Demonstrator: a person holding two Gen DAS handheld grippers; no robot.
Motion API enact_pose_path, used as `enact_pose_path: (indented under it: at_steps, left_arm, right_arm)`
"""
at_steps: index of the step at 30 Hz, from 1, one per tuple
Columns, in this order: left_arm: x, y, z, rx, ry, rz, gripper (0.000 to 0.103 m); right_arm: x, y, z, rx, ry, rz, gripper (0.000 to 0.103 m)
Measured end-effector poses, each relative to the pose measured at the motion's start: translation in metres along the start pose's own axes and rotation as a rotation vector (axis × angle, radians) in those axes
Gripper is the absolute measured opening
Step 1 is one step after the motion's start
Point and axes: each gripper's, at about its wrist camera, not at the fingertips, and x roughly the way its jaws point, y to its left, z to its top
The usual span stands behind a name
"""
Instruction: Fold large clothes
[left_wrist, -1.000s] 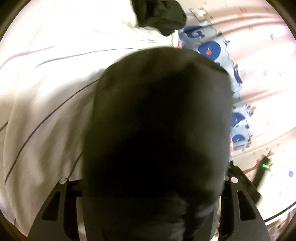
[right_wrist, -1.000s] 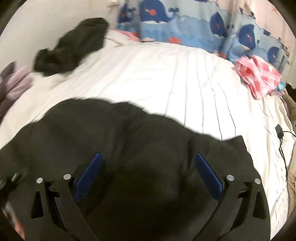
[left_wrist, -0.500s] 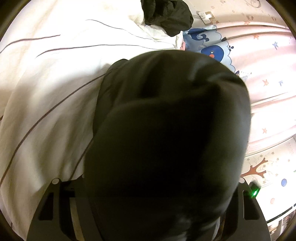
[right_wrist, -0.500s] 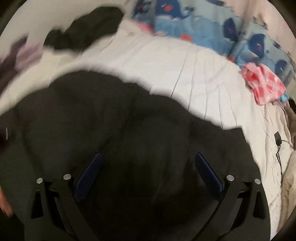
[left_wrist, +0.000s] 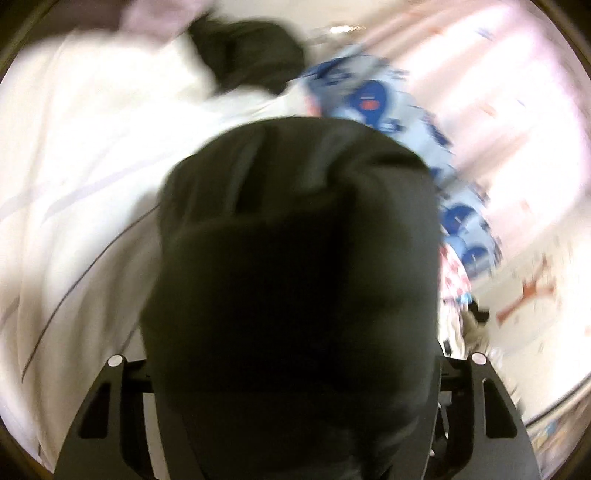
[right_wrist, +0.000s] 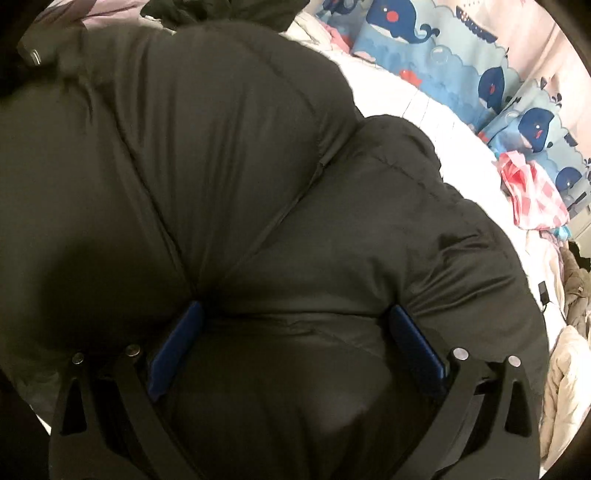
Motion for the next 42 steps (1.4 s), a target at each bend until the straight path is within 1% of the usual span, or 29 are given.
enact_pose_path:
  at_steps: [2, 5, 6, 9, 11, 12, 14, 16, 18, 20, 23, 24, 25, 27, 28, 29, 30, 31, 32, 33, 34, 35, 36, 37, 38, 39, 40, 41, 42]
  left_arm:
    - [-0.007, -0.034, -0.002, 0.096, -0.022, -0.04, 0.064]
    - [-0.01, -0.08, -0.001, 0.202, -0.029, -0.084, 0.064]
    - [-0.009, -0.101, -0.003, 0.256, -0.027, -0.102, 0.064]
    - [-0.004, -0.151, -0.013, 0.4, -0.03, -0.115, 0.064]
    - [-0.003, -0.183, -0.025, 0.496, -0.031, -0.12, 0.064]
    - [0.0, -0.199, -0.032, 0.542, -0.029, -0.12, 0.064]
    - [0.009, -0.225, -0.047, 0.613, -0.018, -0.128, 0.064]
    - [0.026, -0.253, -0.071, 0.689, 0.015, -0.14, 0.064]
    - [0.047, -0.275, -0.096, 0.749, 0.055, -0.151, 0.064]
    - [0.068, -0.295, -0.128, 0.819, 0.1, -0.15, 0.064]
    - [0.095, -0.318, -0.172, 0.92, 0.151, -0.142, 0.064]
    - [0.103, -0.324, -0.185, 0.952, 0.165, -0.135, 0.064]
    - [0.111, -0.329, -0.199, 0.991, 0.181, -0.122, 0.064]
    - [0.115, -0.336, -0.218, 1.049, 0.192, -0.104, 0.064]
    - [0.117, -0.341, -0.228, 1.095, 0.197, -0.091, 0.064]
    - [0.117, -0.344, -0.233, 1.116, 0.2, -0.083, 0.066]
    - [0.117, -0.344, -0.235, 1.133, 0.212, -0.08, 0.069]
    - [0.116, -0.344, -0.235, 1.141, 0.221, -0.082, 0.07]
    - [0.112, -0.342, -0.235, 1.151, 0.233, -0.088, 0.07]
    - [0.105, -0.341, -0.237, 1.16, 0.246, -0.097, 0.07]
    - [0.098, -0.337, -0.235, 1.167, 0.296, -0.128, 0.07]
    - [0.092, -0.334, -0.233, 1.17, 0.326, -0.149, 0.07]
    - [0.081, -0.329, -0.229, 1.168, 0.351, -0.18, 0.07]
    - [0.065, -0.322, -0.218, 1.14, 0.382, -0.242, 0.071]
    - [0.054, -0.316, -0.208, 1.101, 0.401, -0.284, 0.071]
    - [0.044, -0.308, -0.194, 1.046, 0.414, -0.319, 0.071]
    - [0.034, -0.294, -0.169, 0.95, 0.419, -0.349, 0.073]
    - [0.035, -0.284, -0.147, 0.886, 0.412, -0.352, 0.078]
    - [0.036, -0.273, -0.126, 0.798, 0.389, -0.334, 0.084]
  right_arm:
    - [0.004, -0.007, 0.002, 0.022, 0.003, 0.032, 0.097]
    - [0.0, -0.025, -0.003, 0.054, -0.048, 0.079, 0.097]
    - [-0.004, -0.031, -0.007, 0.067, -0.057, 0.1, 0.097]
    - [-0.015, -0.054, -0.013, 0.108, -0.073, 0.205, 0.097]
    - [-0.026, -0.077, -0.022, 0.141, -0.077, 0.328, 0.097]
    - [-0.034, -0.098, -0.031, 0.195, -0.103, 0.431, 0.097]
    - [-0.051, -0.152, -0.059, 0.37, -0.175, 0.612, 0.097]
    - [-0.06, -0.202, -0.082, 0.525, -0.219, 0.667, 0.097]
    - [-0.075, -0.257, -0.105, 0.665, -0.266, 0.642, 0.097]
    - [-0.096, -0.306, -0.117, 0.738, -0.333, 0.593, 0.097]
    - [-0.123, -0.343, -0.115, 0.767, -0.378, 0.513, 0.097]
    - [-0.13, -0.353, -0.107, 0.749, -0.383, 0.473, 0.097]
    - [-0.133, -0.36, -0.097, 0.722, -0.385, 0.454, 0.097]
    - [-0.131, -0.365, -0.07, 0.66, -0.356, 0.417, 0.097]
    - [-0.125, -0.361, -0.057, 0.617, -0.318, 0.407, 0.097]
    - [-0.113, -0.355, -0.044, 0.559, -0.265, 0.379, 0.097]
    - [-0.11, -0.337, -0.038, 0.512, -0.212, 0.332, 0.097]
    - [-0.097, -0.323, -0.03, 0.471, -0.141, 0.286, 0.097]
    - [-0.074, -0.314, -0.023, 0.433, -0.048, 0.24, 0.097]
    - [-0.061, -0.295, -0.027, 0.404, 0.013, 0.18, 0.097]
    - [-0.058, -0.275, -0.038, 0.382, 0.045, 0.154, 0.097]
    - [-0.05, -0.267, -0.044, 0.388, 0.058, 0.166, 0.097]
    - [-0.043, -0.268, -0.055, 0.423, 0.069, 0.172, 0.097]
    - [-0.041, -0.269, -0.06, 0.438, 0.067, 0.157, 0.097]
    - [-0.04, -0.27, -0.065, 0.441, 0.067, 0.136, 0.097]
    - [-0.043, -0.267, -0.077, 0.445, 0.072, 0.125, 0.097]
    - [-0.043, -0.267, -0.082, 0.448, 0.081, 0.114, 0.097]
    - [-0.042, -0.268, -0.087, 0.452, 0.089, 0.103, 0.097]
    - [-0.042, -0.27, -0.091, 0.457, 0.092, 0.1, 0.097]
